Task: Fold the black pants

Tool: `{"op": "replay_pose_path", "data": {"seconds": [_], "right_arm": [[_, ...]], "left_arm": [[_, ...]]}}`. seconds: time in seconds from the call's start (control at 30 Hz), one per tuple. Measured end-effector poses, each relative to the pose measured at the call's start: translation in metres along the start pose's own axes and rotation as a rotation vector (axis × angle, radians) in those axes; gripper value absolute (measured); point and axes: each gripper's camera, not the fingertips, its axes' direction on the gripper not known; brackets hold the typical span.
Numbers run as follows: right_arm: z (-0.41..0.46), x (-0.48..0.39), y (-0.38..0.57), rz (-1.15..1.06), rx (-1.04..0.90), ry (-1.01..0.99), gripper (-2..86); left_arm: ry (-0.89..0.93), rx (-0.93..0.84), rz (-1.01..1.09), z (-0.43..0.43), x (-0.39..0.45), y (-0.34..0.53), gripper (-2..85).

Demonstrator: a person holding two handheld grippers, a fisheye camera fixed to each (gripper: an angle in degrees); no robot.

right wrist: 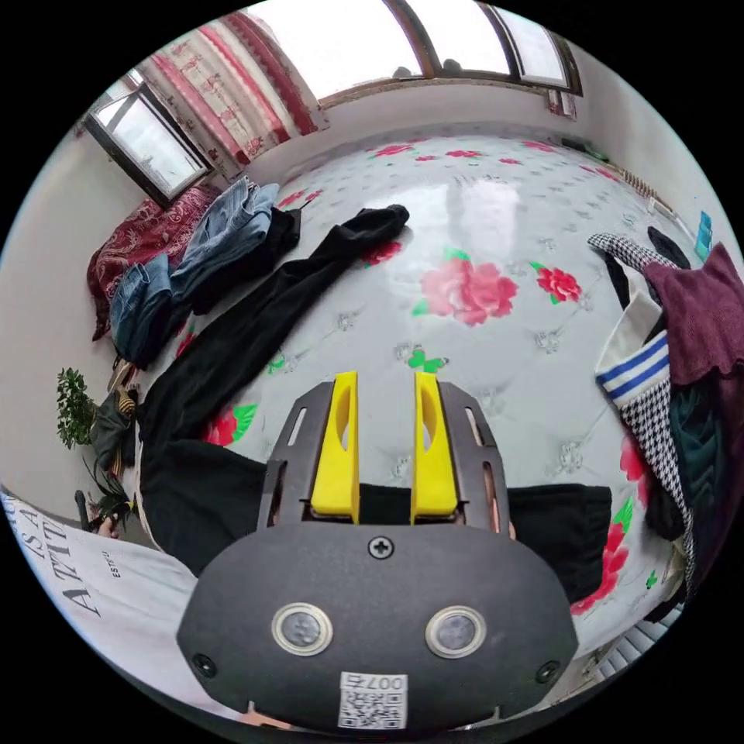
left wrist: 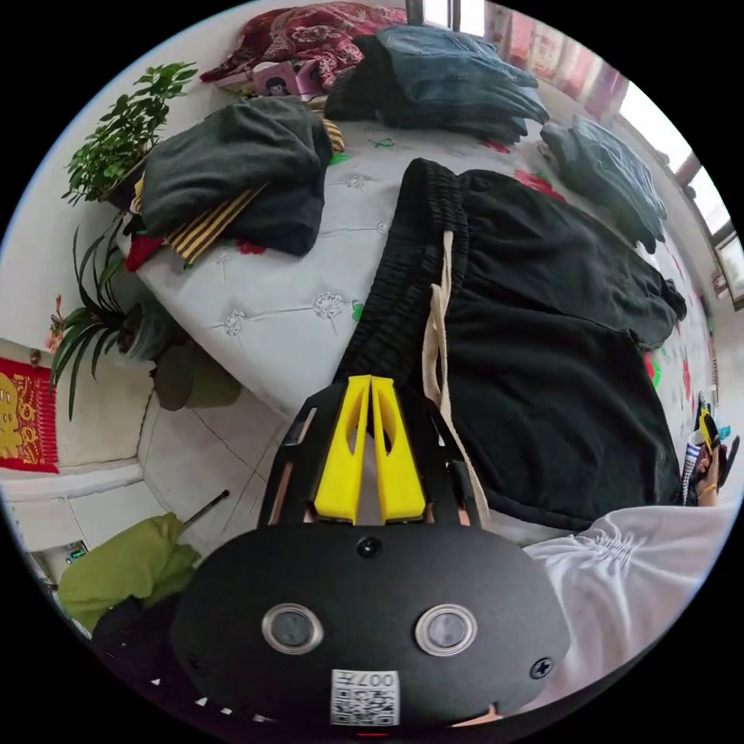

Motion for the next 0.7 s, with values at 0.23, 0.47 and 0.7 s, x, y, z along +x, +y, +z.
{"op": "replay_pose_path", "data": {"seconds": [0.23, 0.47, 0.7], "right_arm": [[0.081, 0.034, -0.157, 0.191, 0.034, -0.169, 6.2], [0.142, 0.093, -0.195, 0.586, 0.104, -0.484, 2.0], [0.056, 0.088, -0.167, 0.452, 0.272, -0.598, 0.0]], "left_arm": [[0.035, 0.145, 0.022, -0.041, 0.013, -0.045, 5.5], [0.101, 0.168, 0.145, 0.008, 0.096, -0.139, 6.6], [-0.046, 0.113, 0.177, 0.059, 0.12, -0.164, 4.5]]}}
